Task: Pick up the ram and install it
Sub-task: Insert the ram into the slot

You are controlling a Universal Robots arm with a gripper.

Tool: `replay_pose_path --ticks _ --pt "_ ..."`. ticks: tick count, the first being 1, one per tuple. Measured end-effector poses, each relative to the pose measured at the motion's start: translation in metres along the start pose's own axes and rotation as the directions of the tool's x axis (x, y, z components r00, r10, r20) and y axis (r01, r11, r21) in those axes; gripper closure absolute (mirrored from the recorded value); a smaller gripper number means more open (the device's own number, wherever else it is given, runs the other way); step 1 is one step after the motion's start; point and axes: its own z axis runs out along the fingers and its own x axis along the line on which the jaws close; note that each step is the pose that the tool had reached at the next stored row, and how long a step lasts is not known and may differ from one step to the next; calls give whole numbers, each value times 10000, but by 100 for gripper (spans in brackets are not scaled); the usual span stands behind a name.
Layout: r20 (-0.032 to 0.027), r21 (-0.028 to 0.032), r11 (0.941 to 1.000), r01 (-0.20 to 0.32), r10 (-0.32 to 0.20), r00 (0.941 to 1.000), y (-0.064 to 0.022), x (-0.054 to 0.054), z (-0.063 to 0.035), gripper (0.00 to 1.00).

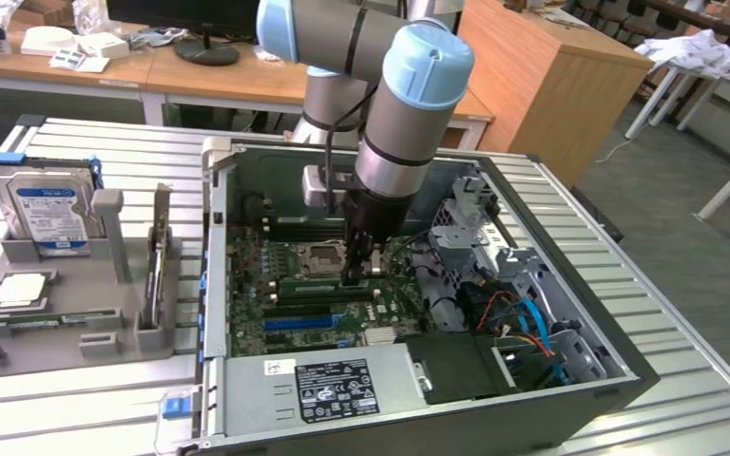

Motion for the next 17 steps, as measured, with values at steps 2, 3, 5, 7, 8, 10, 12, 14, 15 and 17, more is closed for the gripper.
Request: replay_pose_path --ticks 2,3,5,7,8,10,12,14,15,17 --pt "-1 -1 10000 0 0 10000 0 0 3 88" --pt "-1 0 10000 0 0 10000 0 0 3 88" --pt "0 0 10000 0 0 10000 0 0 4 88" --pt "5 1 10000 0 0 10000 -1 0 11 88" --pt "2 1 10000 0 0 10000 0 0 12 88" --pt "1 0 10000 0 0 10000 0 0 12 88" --pt "0 0 10000 -1 1 10000 0 0 12 88" --pt "1 0 10000 -1 1 10000 0 1 12 88" --pt "1 0 10000 0 0 10000 0 1 13 88" --pt "2 0 10000 0 0 10000 -1 1 25 88"
